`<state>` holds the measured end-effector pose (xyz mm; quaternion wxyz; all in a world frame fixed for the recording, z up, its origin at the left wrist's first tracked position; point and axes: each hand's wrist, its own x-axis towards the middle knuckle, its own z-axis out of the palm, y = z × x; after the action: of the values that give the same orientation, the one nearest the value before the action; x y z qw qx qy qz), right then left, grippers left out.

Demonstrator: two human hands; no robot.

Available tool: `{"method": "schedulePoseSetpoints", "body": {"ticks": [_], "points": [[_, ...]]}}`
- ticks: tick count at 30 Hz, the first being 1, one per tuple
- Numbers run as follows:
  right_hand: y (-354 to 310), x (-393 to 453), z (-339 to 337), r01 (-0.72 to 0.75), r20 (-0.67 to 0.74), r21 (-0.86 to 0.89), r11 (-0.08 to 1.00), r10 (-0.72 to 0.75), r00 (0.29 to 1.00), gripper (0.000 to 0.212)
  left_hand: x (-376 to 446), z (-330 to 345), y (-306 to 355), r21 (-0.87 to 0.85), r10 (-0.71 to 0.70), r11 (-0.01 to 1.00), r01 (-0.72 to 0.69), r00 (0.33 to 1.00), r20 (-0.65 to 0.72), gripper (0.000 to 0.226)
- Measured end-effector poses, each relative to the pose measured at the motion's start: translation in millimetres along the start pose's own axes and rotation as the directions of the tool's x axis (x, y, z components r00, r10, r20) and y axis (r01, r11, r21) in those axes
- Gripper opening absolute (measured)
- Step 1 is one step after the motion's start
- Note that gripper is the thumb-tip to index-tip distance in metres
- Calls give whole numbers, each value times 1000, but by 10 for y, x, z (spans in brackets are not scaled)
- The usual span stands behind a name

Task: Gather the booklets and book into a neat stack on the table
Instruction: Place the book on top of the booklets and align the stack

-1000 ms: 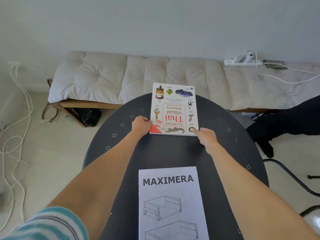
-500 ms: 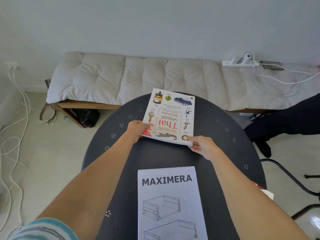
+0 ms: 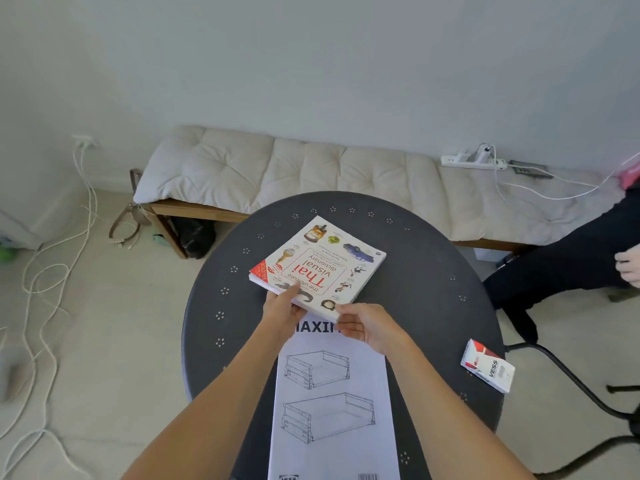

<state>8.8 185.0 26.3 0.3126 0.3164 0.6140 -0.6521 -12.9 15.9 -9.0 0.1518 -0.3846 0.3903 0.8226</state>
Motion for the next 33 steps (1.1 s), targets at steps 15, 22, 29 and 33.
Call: {"method": "schedulePoseSetpoints", "body": {"ticks": [15, 22, 29, 33], "points": [[640, -408, -559, 94, -276, 3, 996, -90, 957, 69, -782, -1136, 84, 413, 6, 906, -93, 978, 206, 39], [781, -547, -702, 17, 75, -11, 1000, -16, 997, 46, -942, -1376, 296, 594, -268, 803, -46, 862, 430, 46], [1031, -554, -655, -24, 176, 129, 991, 1, 984, 41, -956, -1204, 364, 686, -432, 726, -33, 754, 494, 55], [1110, -561, -652, 1, 129, 268, 963, -37, 991, 40, -999, -1167, 280, 526, -349, 847, 82, 831, 434, 44]]}}
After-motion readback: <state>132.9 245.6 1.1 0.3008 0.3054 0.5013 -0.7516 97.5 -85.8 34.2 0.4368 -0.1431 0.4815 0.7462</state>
